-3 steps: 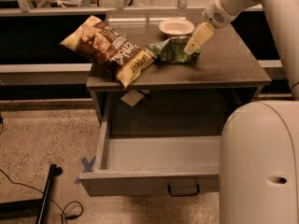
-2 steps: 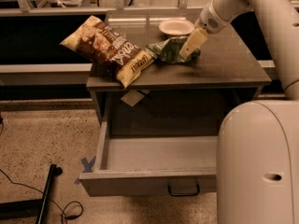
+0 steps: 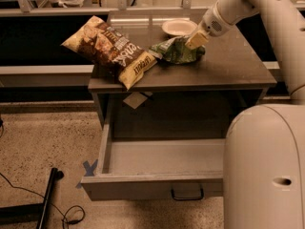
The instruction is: Place green jalapeno chip bag into top drawer
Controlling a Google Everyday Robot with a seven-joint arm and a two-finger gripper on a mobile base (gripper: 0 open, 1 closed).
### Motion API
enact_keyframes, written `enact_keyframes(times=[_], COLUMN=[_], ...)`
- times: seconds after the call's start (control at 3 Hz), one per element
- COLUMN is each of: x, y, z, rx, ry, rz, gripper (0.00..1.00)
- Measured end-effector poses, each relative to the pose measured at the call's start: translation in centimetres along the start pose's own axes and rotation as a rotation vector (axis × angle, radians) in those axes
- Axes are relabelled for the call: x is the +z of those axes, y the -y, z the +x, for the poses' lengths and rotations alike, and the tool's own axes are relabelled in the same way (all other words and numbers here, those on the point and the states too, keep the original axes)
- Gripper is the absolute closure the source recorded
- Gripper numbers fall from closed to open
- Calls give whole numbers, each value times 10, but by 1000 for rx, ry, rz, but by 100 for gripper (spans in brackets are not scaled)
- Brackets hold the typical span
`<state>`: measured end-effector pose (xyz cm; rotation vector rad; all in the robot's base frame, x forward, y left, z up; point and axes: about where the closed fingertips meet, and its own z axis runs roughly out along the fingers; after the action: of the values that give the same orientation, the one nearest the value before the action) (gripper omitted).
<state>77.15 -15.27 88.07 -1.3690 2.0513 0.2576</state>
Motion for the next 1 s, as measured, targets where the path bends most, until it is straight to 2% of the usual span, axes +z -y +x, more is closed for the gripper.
enact_keyframes(times=[0.33, 0.67, 1.0], x=[-37, -100, -187], y=[4, -6, -48], z=[12, 27, 10], rx=[-12, -45, -130], ry=[103, 182, 241], rz=[42, 137, 309], gripper=[96, 100, 100])
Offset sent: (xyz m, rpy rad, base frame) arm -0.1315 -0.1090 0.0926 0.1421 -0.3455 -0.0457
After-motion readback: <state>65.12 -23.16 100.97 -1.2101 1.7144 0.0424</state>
